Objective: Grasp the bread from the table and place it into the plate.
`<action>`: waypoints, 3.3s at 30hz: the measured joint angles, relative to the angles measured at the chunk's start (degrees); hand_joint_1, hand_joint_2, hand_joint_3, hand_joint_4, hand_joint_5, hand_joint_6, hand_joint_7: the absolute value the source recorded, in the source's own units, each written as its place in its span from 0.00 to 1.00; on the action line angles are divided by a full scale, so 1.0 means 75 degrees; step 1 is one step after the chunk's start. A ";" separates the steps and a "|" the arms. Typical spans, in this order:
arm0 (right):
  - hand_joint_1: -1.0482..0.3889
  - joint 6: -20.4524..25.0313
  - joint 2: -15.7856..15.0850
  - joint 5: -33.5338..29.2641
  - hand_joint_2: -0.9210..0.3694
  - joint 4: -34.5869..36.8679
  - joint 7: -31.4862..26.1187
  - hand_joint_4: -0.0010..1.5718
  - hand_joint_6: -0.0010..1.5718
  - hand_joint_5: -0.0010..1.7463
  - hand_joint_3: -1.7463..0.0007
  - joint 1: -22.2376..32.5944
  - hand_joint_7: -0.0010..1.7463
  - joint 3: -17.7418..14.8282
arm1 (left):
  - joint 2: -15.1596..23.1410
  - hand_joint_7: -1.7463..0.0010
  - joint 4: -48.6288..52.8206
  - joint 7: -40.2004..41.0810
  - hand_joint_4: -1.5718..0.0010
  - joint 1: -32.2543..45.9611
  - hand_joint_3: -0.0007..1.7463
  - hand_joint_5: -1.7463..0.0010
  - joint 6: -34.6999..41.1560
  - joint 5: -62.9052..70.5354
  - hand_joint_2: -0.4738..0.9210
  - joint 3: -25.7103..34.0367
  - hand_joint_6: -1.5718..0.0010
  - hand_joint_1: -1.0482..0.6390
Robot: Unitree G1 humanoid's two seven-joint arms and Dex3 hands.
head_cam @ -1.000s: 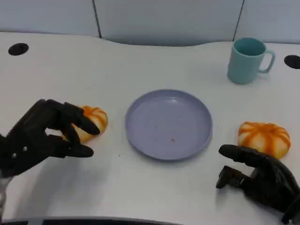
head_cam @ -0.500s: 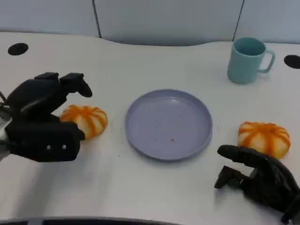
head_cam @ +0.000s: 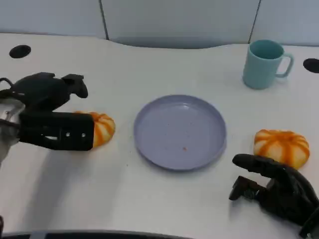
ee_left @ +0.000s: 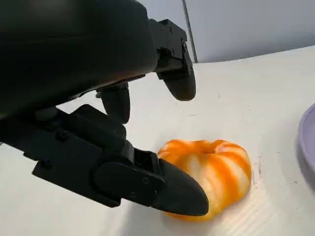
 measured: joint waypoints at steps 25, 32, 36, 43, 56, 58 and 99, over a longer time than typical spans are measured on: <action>0.44 0.0279 0.0000 0.0022 0.00 -0.0317 -0.0010 0.41 0.59 0.73 0.98 0.0127 0.14 0.0007 | -0.1593 0.00 0.1702 -0.0398 1.00 -0.0836 0.02 0.00 0.1861 0.0057 0.98 -0.0703 1.00 0.00; 0.44 0.0264 -0.0001 0.0011 0.00 -0.0321 -0.0013 0.41 0.59 0.73 0.97 0.0126 0.15 0.0041 | -0.1710 0.00 0.1773 0.0128 1.00 -0.0844 0.03 0.00 0.2125 0.0097 1.00 -0.0870 1.00 0.00; 0.41 0.0248 -0.0001 0.0009 0.00 -0.0306 -0.0029 0.43 0.59 0.70 0.98 0.0120 0.15 0.0048 | -0.1719 0.00 0.1791 0.0264 1.00 -0.0843 0.04 0.00 0.2160 0.0119 1.00 -0.1008 1.00 0.00; 0.42 0.0232 -0.0005 0.0009 0.00 -0.0255 -0.0018 0.42 0.58 0.71 0.98 0.0094 0.16 0.0049 | -0.1809 0.00 0.1822 0.0290 1.00 -0.0844 0.02 0.00 0.2323 0.0107 0.98 -0.1066 1.00 0.00; 0.44 0.0156 -0.0011 0.0006 0.00 -0.0035 0.0033 0.45 0.58 0.71 0.98 0.0001 0.18 0.0015 | -0.1928 0.00 0.1916 0.0204 1.00 -0.0843 0.00 0.00 0.2540 0.0047 0.94 -0.1060 1.00 0.00; 0.43 0.0059 -0.0007 0.0005 0.00 0.0036 0.0058 0.43 0.58 0.70 0.98 -0.0013 0.18 0.0005 | -0.1954 0.00 0.1927 0.0098 1.00 -0.0843 0.00 0.00 0.2597 0.0048 0.91 -0.1065 1.00 0.00; 0.41 0.0300 -0.0040 0.0015 0.01 -0.0176 0.0134 0.43 0.60 0.67 1.00 0.0054 0.17 0.0009 | -0.1820 0.03 0.1957 0.2067 0.00 -0.0193 0.73 0.03 0.2035 -0.0028 0.49 -0.0799 0.00 0.00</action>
